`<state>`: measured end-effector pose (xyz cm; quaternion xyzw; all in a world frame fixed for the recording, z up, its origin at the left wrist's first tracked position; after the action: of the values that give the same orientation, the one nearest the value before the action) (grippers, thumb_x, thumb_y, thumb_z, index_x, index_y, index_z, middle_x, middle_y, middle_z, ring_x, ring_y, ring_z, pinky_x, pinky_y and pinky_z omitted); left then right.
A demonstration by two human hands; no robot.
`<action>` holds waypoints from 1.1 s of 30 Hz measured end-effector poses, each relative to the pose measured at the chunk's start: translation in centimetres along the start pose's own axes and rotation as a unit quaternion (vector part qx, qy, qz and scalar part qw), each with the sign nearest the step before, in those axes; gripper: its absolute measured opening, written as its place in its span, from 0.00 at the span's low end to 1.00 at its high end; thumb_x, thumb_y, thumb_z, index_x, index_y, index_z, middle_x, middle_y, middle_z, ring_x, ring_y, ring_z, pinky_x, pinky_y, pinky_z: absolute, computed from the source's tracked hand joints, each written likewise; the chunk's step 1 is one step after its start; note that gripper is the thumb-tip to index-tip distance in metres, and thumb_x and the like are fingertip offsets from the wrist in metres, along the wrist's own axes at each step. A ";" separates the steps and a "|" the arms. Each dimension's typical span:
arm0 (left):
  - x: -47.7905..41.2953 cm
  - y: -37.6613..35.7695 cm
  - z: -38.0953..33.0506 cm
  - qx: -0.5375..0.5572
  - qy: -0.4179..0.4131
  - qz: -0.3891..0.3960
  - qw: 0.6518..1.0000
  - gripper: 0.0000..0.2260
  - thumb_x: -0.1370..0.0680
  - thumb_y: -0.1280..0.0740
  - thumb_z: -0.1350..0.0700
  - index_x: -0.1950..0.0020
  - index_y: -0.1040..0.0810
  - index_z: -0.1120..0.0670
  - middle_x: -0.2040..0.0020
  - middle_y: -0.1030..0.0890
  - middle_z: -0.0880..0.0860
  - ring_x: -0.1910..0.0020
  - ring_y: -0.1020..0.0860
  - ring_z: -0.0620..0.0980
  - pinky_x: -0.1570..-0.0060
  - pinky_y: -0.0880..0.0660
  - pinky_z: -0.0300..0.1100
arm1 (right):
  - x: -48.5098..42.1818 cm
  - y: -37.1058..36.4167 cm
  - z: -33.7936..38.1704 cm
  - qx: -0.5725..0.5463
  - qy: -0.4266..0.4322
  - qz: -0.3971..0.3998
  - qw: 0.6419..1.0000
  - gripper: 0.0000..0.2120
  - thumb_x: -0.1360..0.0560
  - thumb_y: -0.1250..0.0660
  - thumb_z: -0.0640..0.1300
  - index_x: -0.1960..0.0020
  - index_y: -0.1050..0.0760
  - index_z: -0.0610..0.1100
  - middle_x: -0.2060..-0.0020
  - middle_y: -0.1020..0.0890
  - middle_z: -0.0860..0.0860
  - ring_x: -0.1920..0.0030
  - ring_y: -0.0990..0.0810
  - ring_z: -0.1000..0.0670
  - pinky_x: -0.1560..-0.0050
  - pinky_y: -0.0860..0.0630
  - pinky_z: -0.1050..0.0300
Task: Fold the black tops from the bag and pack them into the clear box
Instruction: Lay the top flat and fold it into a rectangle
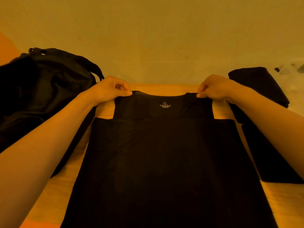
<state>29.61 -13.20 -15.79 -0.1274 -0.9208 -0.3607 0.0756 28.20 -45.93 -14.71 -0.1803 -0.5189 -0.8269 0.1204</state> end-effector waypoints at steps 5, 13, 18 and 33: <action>0.0 -0.3 -0.1 0.023 -0.003 0.015 1.000 0.07 0.23 0.26 0.54 0.50 0.16 0.57 0.58 0.16 0.49 0.56 0.18 0.43 0.48 0.25 0.38 | -0.2 -0.1 0.2 -0.018 0.010 0.019 1.000 0.08 0.21 0.31 0.44 0.44 0.19 0.41 0.45 0.20 0.45 0.39 0.24 0.44 0.39 0.29 0.51; 2.1 1.5 -2.1 0.024 -0.043 -0.029 0.998 0.10 0.24 0.25 0.53 0.51 0.17 0.59 0.57 0.16 0.52 0.56 0.18 0.45 0.47 0.22 0.41 | 1.4 1.7 0.5 -0.105 0.039 -0.039 0.993 0.06 0.23 0.27 0.42 0.47 0.17 0.44 0.48 0.18 0.48 0.43 0.22 0.47 0.42 0.28 0.53; 6.8 2.7 -4.6 0.022 -0.109 -0.083 0.990 0.09 0.25 0.25 0.52 0.55 0.17 0.58 0.57 0.16 0.55 0.53 0.17 0.56 0.44 0.21 0.50 | 5.2 3.0 0.8 -0.165 0.082 -0.083 0.979 0.05 0.24 0.26 0.44 0.49 0.18 0.46 0.52 0.18 0.49 0.49 0.20 0.51 0.51 0.27 0.60; 17.8 -3.3 -4.8 -0.064 -0.249 -0.028 0.966 0.05 0.29 0.24 0.51 0.55 0.15 0.48 0.54 0.20 0.43 0.52 0.18 0.45 0.47 0.21 0.40 | 15.5 -2.9 1.3 0.059 0.303 -0.060 0.949 0.08 0.30 0.22 0.45 0.56 0.19 0.55 0.60 0.19 0.59 0.55 0.21 0.61 0.52 0.21 0.61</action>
<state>11.82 -15.63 -10.28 -0.1919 -0.8888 -0.3776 -0.1748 13.27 -43.64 -10.00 0.1176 -0.5157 -0.8162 0.2326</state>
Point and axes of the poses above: each hand's wrist, its own x-axis away from the middle knuckle, its own y-axis out of the back of the hand, z = x × y, the point moved 10 cm from there along -x, towards the middle knuckle
